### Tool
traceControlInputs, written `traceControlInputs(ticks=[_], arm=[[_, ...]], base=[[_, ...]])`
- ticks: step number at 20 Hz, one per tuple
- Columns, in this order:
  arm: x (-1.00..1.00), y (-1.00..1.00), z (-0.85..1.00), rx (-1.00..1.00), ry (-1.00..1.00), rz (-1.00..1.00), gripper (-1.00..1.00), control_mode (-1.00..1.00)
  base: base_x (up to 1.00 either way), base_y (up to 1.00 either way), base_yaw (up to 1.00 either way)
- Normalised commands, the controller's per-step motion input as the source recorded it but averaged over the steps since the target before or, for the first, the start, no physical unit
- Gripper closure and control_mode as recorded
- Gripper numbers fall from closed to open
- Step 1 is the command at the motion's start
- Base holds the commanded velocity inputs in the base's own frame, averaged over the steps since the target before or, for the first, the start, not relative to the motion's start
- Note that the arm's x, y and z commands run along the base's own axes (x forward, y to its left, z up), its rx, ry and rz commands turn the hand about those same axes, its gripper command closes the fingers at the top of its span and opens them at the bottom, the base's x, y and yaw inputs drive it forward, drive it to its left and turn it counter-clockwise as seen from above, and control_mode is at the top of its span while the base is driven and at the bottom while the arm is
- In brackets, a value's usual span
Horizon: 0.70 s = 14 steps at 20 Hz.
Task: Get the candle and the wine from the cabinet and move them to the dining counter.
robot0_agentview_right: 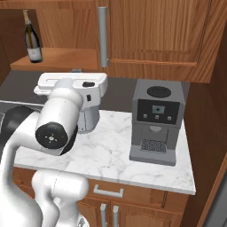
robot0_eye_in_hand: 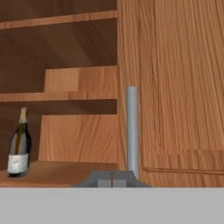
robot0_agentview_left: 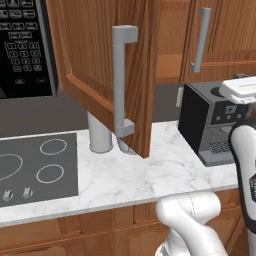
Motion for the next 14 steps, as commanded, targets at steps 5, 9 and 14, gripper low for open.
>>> traceControlInputs(ticks=[5, 9, 14], arm=[[0.44, -0.07, 0.00, 0.00, -0.02, -0.03, 1.00, -1.00], [0.47, -0.10, 0.00, 0.00, 0.00, -0.05, 1.00, -1.00], [0.48, -0.08, 0.00, 0.00, 0.00, -0.05, 1.00, -1.00]], base=[[0.00, 0.00, 0.00], [0.00, 0.00, 0.00], [0.00, 0.00, 0.00]])
